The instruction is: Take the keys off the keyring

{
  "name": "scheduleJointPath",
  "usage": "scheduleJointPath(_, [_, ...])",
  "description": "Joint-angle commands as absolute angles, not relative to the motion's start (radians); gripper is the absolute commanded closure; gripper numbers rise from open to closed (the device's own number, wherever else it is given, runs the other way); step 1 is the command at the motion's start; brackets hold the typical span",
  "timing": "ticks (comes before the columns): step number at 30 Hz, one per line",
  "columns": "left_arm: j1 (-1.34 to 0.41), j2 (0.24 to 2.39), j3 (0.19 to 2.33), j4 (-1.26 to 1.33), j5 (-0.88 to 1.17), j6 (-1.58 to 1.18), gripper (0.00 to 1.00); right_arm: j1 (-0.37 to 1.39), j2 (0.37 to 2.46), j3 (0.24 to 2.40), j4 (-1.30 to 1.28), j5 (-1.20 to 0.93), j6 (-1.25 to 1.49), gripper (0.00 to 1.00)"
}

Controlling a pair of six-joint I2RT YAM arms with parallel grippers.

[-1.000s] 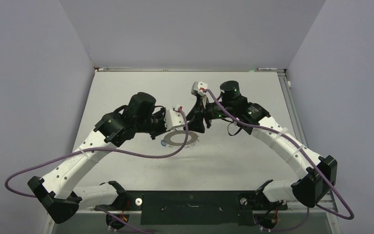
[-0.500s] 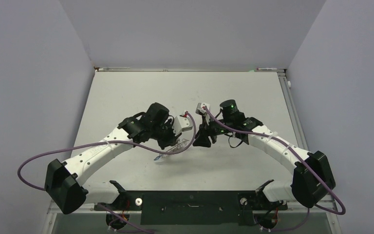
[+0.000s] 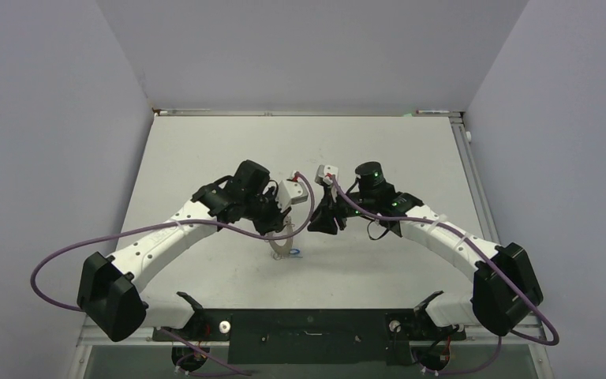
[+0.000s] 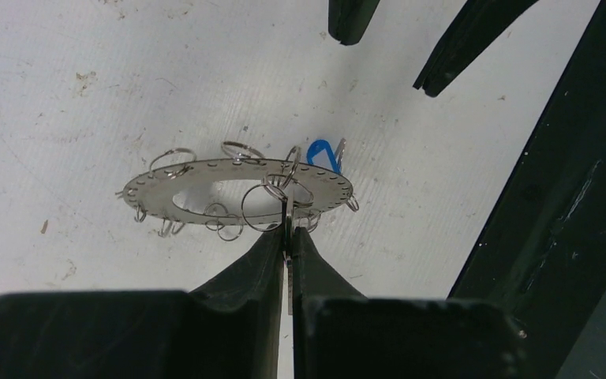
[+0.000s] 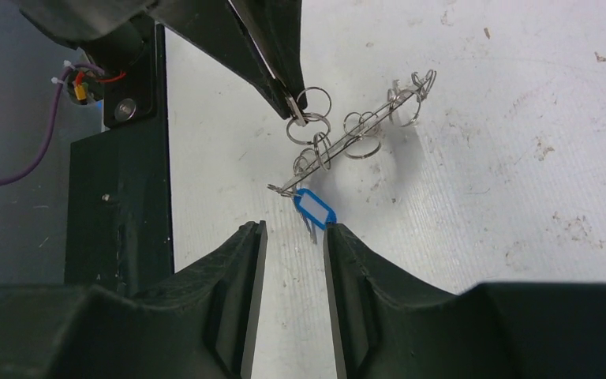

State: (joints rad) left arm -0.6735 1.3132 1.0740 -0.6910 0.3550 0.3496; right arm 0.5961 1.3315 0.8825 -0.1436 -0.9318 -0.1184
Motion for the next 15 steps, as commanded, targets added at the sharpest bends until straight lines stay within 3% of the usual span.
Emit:
scheduleJointPath(1, [-0.666,1.313,1.129,-0.667,0.411,0.339,1.0,0.623,1.356,0.924,-0.034,-0.957,-0.144,0.67])
scheduleJointPath(15, [-0.636,1.285,1.134,-0.696,0.516,0.402,1.0,0.727,1.429,0.968,-0.023,-0.886,-0.409,0.68])
